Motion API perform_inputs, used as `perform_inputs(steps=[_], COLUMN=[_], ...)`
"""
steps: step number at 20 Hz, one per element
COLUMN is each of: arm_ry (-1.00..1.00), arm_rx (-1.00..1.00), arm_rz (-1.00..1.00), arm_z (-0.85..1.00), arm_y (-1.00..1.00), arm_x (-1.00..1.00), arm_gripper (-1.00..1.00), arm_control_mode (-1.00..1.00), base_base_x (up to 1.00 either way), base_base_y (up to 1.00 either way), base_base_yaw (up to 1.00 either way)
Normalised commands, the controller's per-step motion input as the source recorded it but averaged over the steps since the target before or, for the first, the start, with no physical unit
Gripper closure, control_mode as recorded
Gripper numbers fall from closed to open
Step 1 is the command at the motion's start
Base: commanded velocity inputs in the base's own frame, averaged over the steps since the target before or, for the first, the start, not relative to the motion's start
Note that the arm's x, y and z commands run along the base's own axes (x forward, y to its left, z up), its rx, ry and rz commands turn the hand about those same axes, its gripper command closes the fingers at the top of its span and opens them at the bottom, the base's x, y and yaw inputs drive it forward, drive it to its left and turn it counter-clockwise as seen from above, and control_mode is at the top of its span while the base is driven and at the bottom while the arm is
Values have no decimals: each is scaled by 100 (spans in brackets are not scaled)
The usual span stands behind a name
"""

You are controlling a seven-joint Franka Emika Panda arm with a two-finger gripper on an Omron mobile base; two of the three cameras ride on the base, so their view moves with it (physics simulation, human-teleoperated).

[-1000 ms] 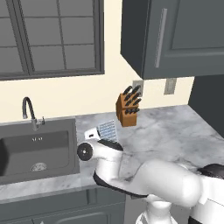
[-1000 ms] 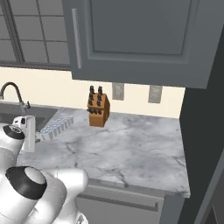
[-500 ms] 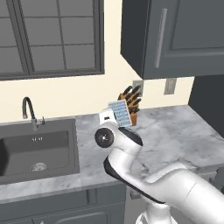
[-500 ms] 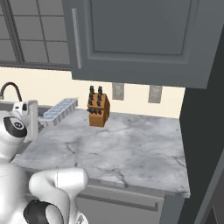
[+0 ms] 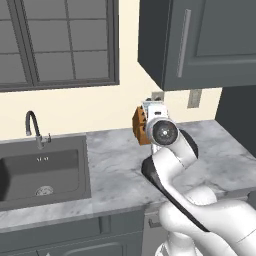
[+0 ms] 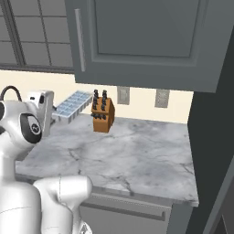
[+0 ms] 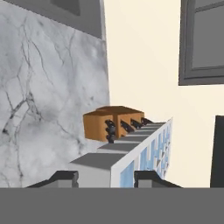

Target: The ice cube tray has been filled with water. Take the tray and place it in the freezer to make ice. Close the freezer door after placing the tray.

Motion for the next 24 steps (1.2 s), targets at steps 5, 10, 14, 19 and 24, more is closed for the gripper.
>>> perform_inputs(steps=[5, 10, 14, 19, 24], arm_ry=[3, 0, 0, 0, 1], arm_rx=[16, 2, -12, -16, -3], arm_rz=[0, 0, 3, 1, 2], arm_z=[42, 5, -7, -9, 0], arm_y=[-53, -29, 0, 0, -12], arm_x=[-7, -2, 0, 0, 0], arm_gripper=[100, 100, 100, 100, 100], arm_control_mode=[-100, -100, -100, -100, -100], base_base_x=[0, 0, 0, 0, 0], base_base_y=[0, 0, 0, 0, 0], base_base_yaw=[0, 0, 0, 0, 0])
